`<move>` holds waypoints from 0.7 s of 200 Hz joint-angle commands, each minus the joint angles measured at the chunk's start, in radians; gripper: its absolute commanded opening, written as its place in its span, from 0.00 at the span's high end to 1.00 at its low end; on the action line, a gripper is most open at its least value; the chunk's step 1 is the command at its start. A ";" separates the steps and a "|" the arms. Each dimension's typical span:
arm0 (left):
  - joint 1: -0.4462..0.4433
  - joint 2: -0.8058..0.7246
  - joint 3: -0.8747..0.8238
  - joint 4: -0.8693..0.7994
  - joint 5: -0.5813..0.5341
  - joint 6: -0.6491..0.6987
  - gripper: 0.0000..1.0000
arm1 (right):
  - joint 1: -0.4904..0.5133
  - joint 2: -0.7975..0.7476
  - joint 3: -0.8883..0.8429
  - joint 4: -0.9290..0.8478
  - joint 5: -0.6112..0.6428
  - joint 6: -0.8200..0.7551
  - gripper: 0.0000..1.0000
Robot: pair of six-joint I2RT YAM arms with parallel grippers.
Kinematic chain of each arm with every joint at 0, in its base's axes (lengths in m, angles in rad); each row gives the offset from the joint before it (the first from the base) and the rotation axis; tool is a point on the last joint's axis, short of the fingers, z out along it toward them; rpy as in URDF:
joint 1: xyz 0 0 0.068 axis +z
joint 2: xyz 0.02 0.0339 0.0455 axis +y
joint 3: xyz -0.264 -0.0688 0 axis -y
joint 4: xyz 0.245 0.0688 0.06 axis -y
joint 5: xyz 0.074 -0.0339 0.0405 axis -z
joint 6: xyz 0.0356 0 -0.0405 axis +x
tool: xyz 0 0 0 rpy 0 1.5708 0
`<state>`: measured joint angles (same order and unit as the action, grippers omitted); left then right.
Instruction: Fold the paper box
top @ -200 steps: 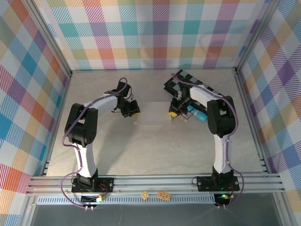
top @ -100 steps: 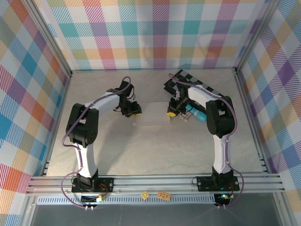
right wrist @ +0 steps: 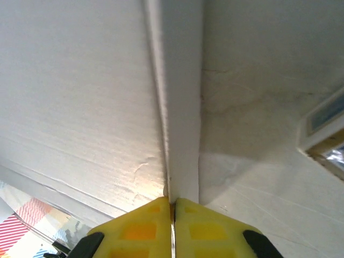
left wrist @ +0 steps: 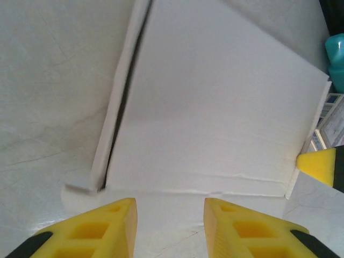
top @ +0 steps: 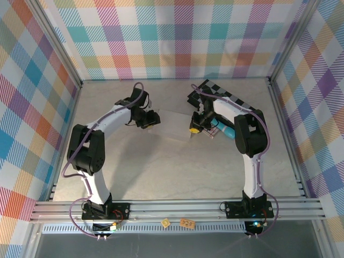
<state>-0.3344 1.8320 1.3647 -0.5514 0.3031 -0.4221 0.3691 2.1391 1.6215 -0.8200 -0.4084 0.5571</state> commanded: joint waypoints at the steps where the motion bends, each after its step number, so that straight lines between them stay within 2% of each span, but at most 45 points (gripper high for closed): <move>1: 0.027 -0.012 -0.066 0.031 0.049 -0.015 0.63 | 0.008 0.044 0.014 -0.029 0.023 -0.012 0.91; 14: 0.029 -0.001 -0.078 0.051 0.075 -0.009 0.63 | 0.009 0.047 0.017 -0.030 0.020 -0.012 0.91; 53: 0.044 0.004 -0.093 0.087 0.058 -0.003 0.63 | 0.007 0.046 0.031 -0.042 0.020 -0.019 0.91; 103: 0.076 -0.005 -0.006 0.062 0.024 0.013 0.63 | 0.005 -0.012 0.047 -0.055 0.025 -0.024 0.83; 140: 0.087 0.122 0.100 0.002 0.114 0.080 0.69 | 0.001 -0.044 0.061 -0.070 0.000 -0.038 0.75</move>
<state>-0.2596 1.8652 1.3941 -0.4999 0.3557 -0.4000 0.3706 2.1464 1.6463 -0.8490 -0.4011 0.5388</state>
